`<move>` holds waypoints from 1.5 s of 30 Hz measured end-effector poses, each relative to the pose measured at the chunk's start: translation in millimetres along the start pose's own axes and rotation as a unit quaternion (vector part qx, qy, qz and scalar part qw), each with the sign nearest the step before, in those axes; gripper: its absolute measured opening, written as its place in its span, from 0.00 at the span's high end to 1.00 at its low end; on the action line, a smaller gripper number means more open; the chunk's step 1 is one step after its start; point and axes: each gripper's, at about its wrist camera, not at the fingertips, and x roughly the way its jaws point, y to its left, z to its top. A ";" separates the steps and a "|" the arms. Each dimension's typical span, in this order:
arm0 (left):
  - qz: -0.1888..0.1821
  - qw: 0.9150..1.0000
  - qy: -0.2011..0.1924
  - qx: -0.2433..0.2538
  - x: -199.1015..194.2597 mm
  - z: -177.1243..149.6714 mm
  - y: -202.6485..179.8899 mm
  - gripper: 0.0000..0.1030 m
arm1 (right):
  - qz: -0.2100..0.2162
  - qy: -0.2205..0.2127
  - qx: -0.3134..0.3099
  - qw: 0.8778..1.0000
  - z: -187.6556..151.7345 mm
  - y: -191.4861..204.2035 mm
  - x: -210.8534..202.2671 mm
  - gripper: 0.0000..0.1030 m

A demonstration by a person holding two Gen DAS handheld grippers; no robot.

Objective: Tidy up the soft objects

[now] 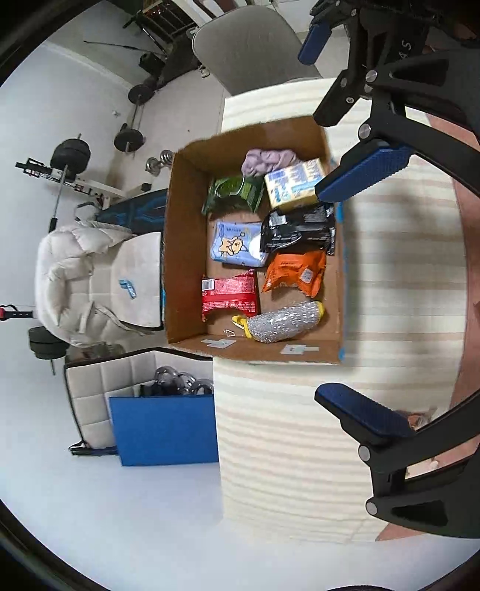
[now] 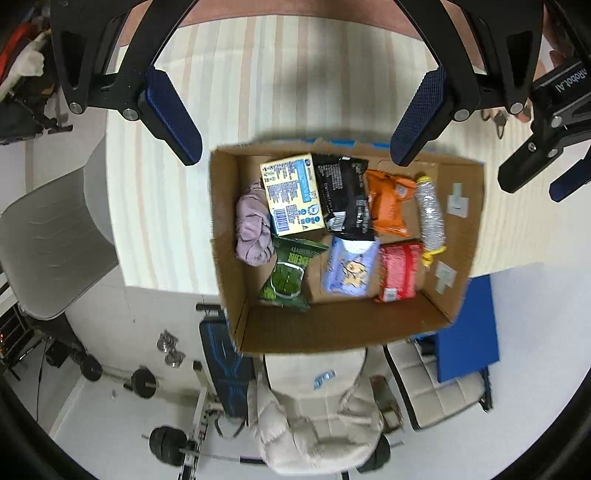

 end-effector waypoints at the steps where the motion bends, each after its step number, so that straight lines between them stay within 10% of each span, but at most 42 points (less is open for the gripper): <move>1: -0.001 1.000 -0.003 0.001 -7.8 -3.4 -0.2 0.02 | 0.002 -0.010 -0.001 1.000 -6.4 0.0 -14.3 0.00; 24: -0.020 0.998 -0.060 0.006 -167.0 -80.1 -11.1 0.02 | 0.027 -0.134 -0.001 0.991 -125.3 -6.2 -227.9 0.00; 45: 0.002 0.995 -0.104 -0.005 -195.1 -84.4 -8.4 0.02 | -0.001 -0.182 -0.003 0.983 -137.4 -11.4 -276.1 0.00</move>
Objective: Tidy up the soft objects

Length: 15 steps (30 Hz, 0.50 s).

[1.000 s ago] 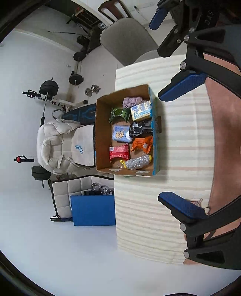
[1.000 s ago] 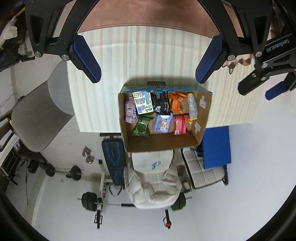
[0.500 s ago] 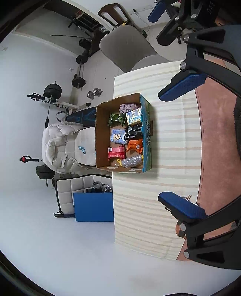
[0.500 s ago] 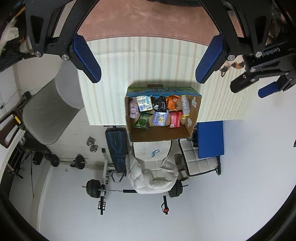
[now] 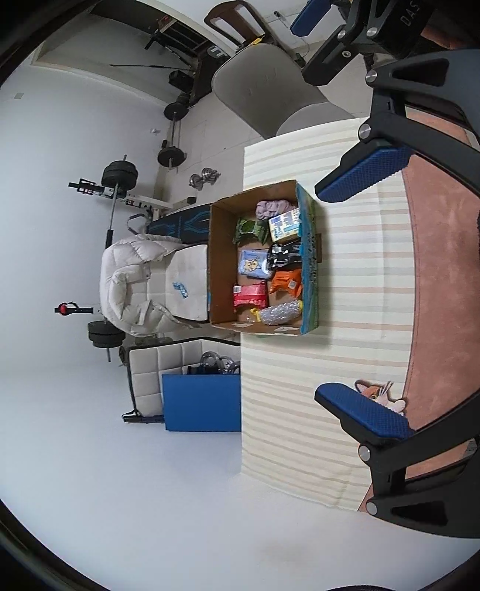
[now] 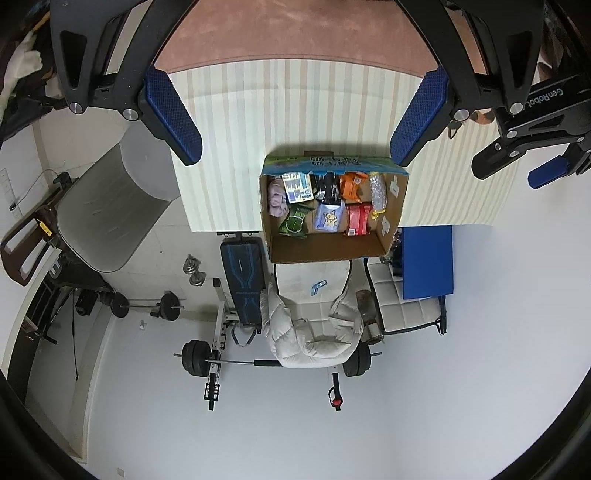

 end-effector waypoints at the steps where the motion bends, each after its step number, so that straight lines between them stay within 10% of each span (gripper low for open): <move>1: 0.002 1.000 -0.001 0.001 0.1 1.2 -0.3 0.02 | 0.000 -0.001 0.000 1.000 1.8 0.4 0.5 0.00; 15: 0.006 1.000 -0.006 -0.001 5.3 8.5 1.1 0.02 | -0.006 -0.018 -0.001 1.000 16.1 2.1 -2.2 0.00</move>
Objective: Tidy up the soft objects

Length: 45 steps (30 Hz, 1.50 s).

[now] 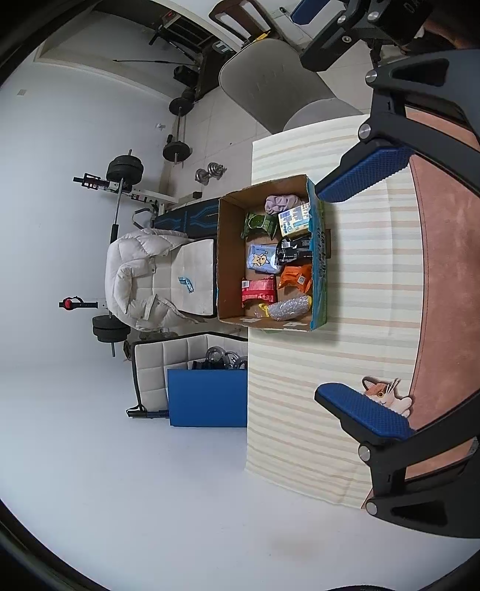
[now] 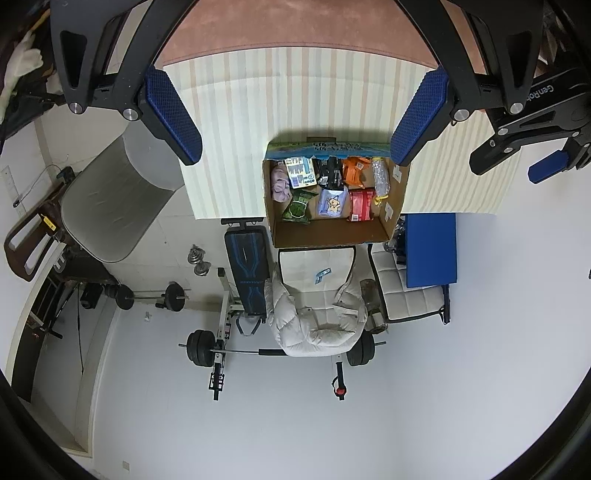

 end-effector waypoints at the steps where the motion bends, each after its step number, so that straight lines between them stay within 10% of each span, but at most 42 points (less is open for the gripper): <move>1: 0.001 1.000 -0.001 0.000 0.1 0.2 0.0 0.02 | -0.001 -0.001 0.001 1.000 0.5 -0.3 -0.2 0.00; 45: 0.002 1.000 -0.006 0.001 -3.1 7.0 0.5 0.02 | -0.010 -0.007 0.008 1.000 2.6 -6.6 2.8 0.00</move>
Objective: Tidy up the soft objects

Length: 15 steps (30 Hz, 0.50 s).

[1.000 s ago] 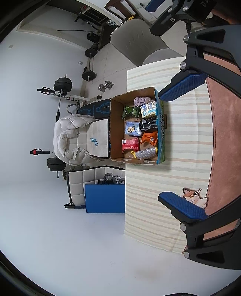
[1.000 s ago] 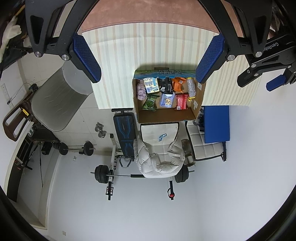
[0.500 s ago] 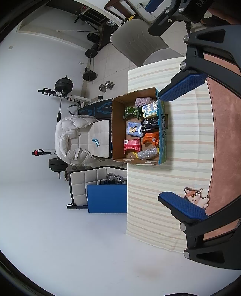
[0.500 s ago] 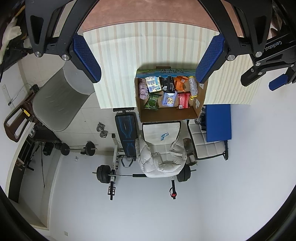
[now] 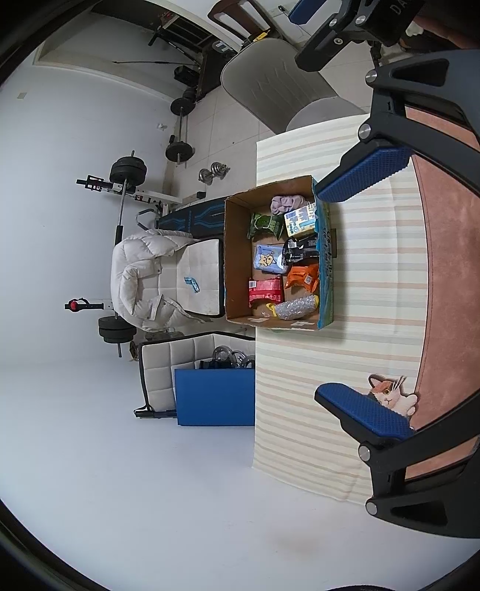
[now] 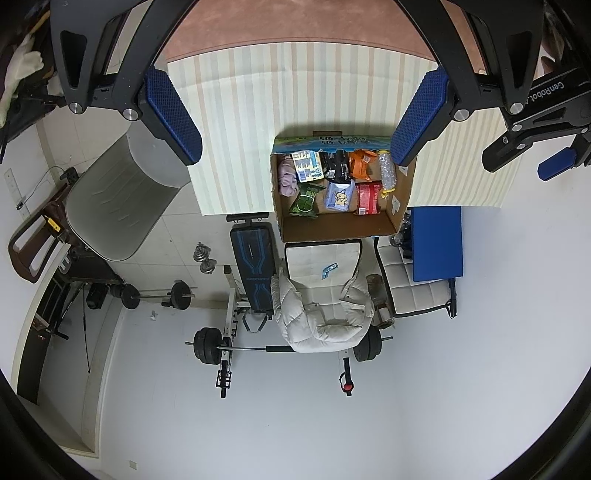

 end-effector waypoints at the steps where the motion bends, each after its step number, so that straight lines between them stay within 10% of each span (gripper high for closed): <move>1: 0.000 1.000 0.000 0.000 0.1 0.4 0.1 0.02 | 0.000 -0.001 0.000 1.000 -0.1 0.0 0.6 0.00; 15: -0.001 1.000 0.000 0.002 0.1 -0.7 -0.2 0.02 | -0.002 -0.002 0.002 1.000 3.5 -3.9 -0.1 0.00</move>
